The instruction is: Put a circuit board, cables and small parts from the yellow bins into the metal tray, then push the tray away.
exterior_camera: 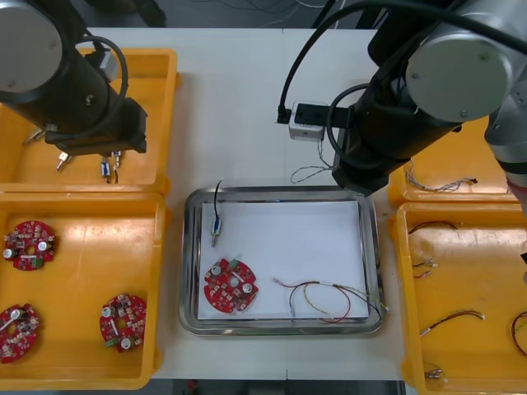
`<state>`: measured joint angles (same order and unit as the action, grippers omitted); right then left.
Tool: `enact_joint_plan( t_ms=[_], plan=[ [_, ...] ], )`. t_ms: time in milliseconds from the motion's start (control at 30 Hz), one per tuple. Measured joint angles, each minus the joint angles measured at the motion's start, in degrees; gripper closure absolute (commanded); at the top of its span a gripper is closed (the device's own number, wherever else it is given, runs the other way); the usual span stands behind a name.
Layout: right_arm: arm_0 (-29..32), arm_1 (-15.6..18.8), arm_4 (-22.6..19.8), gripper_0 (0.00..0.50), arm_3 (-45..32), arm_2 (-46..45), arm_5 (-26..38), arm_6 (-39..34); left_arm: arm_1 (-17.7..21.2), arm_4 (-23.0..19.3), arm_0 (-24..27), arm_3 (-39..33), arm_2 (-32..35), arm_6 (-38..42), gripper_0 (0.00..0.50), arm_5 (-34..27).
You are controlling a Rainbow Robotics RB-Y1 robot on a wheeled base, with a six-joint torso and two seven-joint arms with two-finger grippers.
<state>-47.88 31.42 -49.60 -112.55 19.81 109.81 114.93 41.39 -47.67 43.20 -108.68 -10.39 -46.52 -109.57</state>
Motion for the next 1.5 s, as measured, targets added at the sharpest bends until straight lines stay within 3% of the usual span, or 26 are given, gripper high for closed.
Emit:
enact_joint_plan(
  t_ms=[167, 400, 633, 1067, 1267, 1500],
  plan=[
    [0.84, -0.07, 4.52, 0.500, -0.98, 5.42, -0.02, 2.14, 0.62, 0.81, 0.02, 3.95, 3.48, -4.70, 0.000, 0.00],
    [4.41, -0.07, 6.77, 0.500, -1.33, 9.06, -3.62, 3.03, 0.64, 4.73, 1.96, 10.76, 4.44, -14.45, 0.000, -0.01],
    [7.06, -0.07, 8.99, 0.500, -1.35, 11.60, -9.18, 3.03, 0.64, 6.61, 4.01, 17.05, 4.44, -14.56, 0.000, -0.01],
    [8.96, -0.07, 11.91, 0.500, 1.27, 13.98, -12.87, 3.26, 0.64, 8.41, 4.46, 26.18, 4.44, -14.70, 0.000, 0.24],
    [9.63, -0.07, 12.54, 0.500, 3.42, 14.58, -14.99, 3.38, 0.53, 9.57, 4.46, 28.53, 4.44, -15.50, 0.000, 3.16],
    [10.48, -0.07, 17.13, 0.500, 4.12, 17.60, -17.14, 3.38, 0.04, 10.34, 4.47, 31.44, 4.44, -15.55, 0.000, 6.33]
  ],
)
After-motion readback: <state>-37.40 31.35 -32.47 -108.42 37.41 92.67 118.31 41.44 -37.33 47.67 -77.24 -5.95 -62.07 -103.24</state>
